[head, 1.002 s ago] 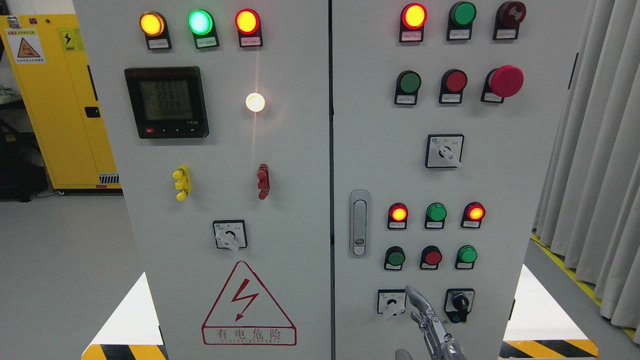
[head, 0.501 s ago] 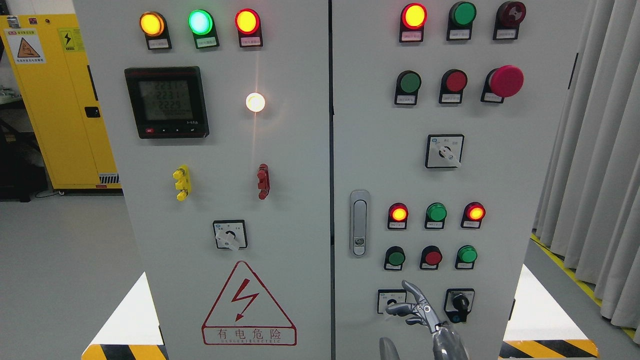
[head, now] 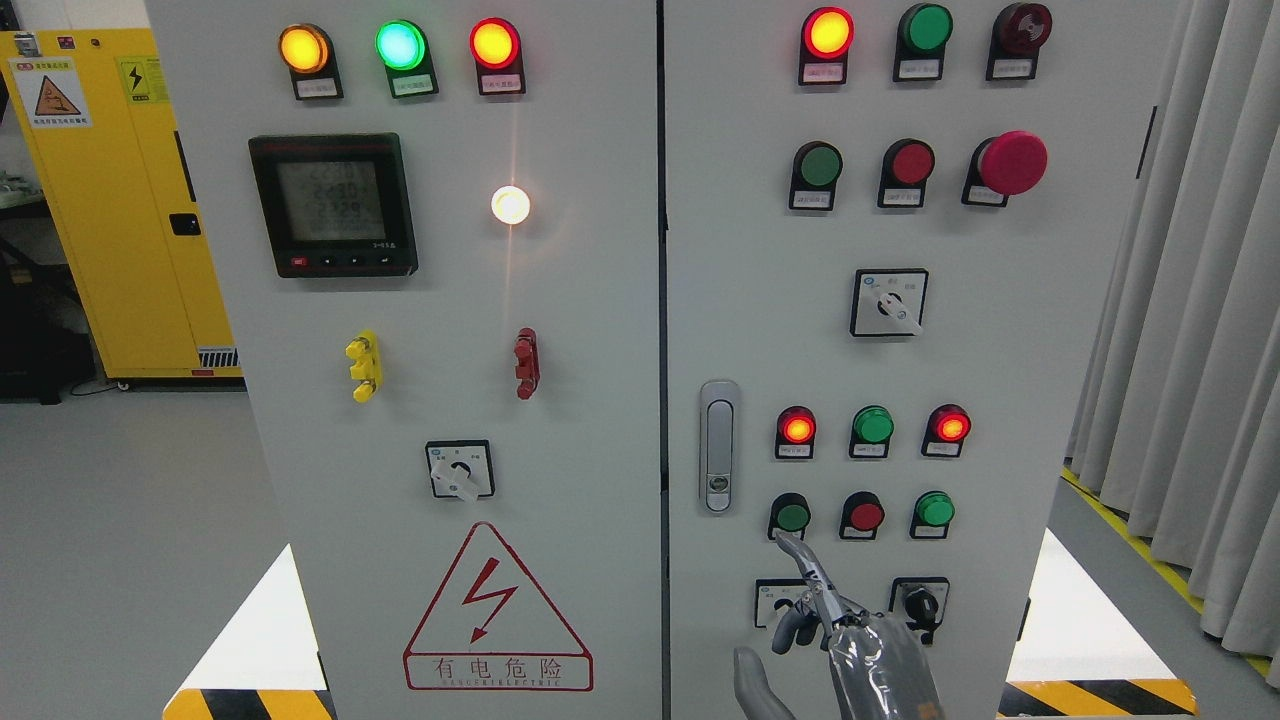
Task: Release door handle
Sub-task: 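Raise the right hand toward the silver lever handle on the door, then close the right hand around the silver lever handle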
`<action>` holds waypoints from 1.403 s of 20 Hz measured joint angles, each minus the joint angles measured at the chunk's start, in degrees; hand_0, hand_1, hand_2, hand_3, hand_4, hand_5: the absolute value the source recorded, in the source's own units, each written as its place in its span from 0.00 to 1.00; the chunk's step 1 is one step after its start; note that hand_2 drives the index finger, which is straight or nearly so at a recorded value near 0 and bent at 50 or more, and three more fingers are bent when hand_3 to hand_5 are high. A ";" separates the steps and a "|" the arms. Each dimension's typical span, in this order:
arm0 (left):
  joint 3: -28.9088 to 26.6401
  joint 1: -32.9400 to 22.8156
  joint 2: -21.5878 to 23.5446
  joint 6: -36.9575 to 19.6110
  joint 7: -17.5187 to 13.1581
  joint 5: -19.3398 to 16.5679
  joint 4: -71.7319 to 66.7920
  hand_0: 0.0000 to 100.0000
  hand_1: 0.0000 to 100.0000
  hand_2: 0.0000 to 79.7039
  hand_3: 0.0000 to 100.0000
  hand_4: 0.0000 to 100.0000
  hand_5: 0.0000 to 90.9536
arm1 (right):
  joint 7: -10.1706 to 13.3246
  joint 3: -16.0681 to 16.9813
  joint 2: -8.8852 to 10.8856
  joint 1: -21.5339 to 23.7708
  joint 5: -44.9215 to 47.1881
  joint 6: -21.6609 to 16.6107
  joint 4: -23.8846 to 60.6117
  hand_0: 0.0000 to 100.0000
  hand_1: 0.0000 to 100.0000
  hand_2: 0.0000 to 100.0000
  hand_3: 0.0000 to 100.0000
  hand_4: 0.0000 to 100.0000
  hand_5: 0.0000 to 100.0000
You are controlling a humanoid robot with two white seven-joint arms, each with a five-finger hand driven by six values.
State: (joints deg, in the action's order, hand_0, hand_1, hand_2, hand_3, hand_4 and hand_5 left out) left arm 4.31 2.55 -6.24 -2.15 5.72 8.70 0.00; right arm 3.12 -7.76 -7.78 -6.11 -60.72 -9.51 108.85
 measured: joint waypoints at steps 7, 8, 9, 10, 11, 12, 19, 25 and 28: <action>0.00 0.00 0.00 0.00 0.00 0.00 0.00 0.12 0.56 0.00 0.00 0.00 0.00 | 0.44 -2.66 -0.06 -2.94 -7.42 5.65 -1.14 0.50 0.38 0.00 1.00 1.00 1.00; 0.00 0.00 0.00 0.00 0.00 0.00 0.00 0.12 0.56 0.00 0.00 0.00 0.00 | 0.90 -3.05 -0.07 -3.28 -8.69 5.86 -1.37 0.50 0.38 0.00 1.00 1.00 1.00; 0.00 0.00 0.00 0.00 0.00 0.00 0.00 0.12 0.56 0.00 0.00 0.00 0.00 | 1.38 -3.36 -0.08 -3.60 -9.96 5.98 -1.61 0.50 0.38 0.00 1.00 1.00 1.00; 0.00 0.00 0.00 0.00 0.00 0.00 0.00 0.12 0.56 0.00 0.00 0.00 0.00 | 1.95 -3.65 -0.09 -3.93 -11.04 6.11 -1.86 0.50 0.38 0.00 1.00 1.00 1.00; 0.00 0.00 0.00 0.00 0.00 0.00 0.00 0.12 0.56 0.00 0.00 0.00 0.00 | 2.27 -3.95 -0.10 -4.24 -12.02 6.42 -2.12 0.50 0.38 0.00 1.00 1.00 1.00; 0.00 0.00 0.00 0.00 0.00 0.00 0.00 0.12 0.56 0.00 0.00 0.00 0.00 | 2.58 -4.19 -0.11 -4.52 -12.84 6.94 -2.40 0.50 0.38 0.00 1.00 1.00 1.00; 0.00 0.00 0.00 0.00 0.00 0.00 0.00 0.12 0.56 0.00 0.00 0.00 0.00 | 7.10 -5.86 -0.16 -6.27 -16.03 8.13 -4.94 0.50 0.37 0.00 1.00 1.00 1.00; 0.00 0.00 0.00 0.00 0.00 0.00 0.00 0.12 0.56 0.00 0.00 0.00 0.00 | 11.10 -7.35 -0.18 -6.80 -18.06 8.39 -7.23 0.50 0.36 0.00 1.00 1.00 1.00; 0.00 0.00 0.00 0.00 0.00 0.00 0.00 0.12 0.56 0.00 0.00 0.00 0.00 | 12.58 -7.99 -0.19 -6.97 -18.81 8.64 -8.58 0.49 0.36 0.00 1.00 1.00 1.00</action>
State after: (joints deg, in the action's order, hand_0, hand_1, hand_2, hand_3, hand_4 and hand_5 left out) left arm 4.31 2.55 -6.24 -2.15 5.72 8.70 0.00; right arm 15.70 -15.74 -7.97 -13.07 -79.53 -0.88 100.27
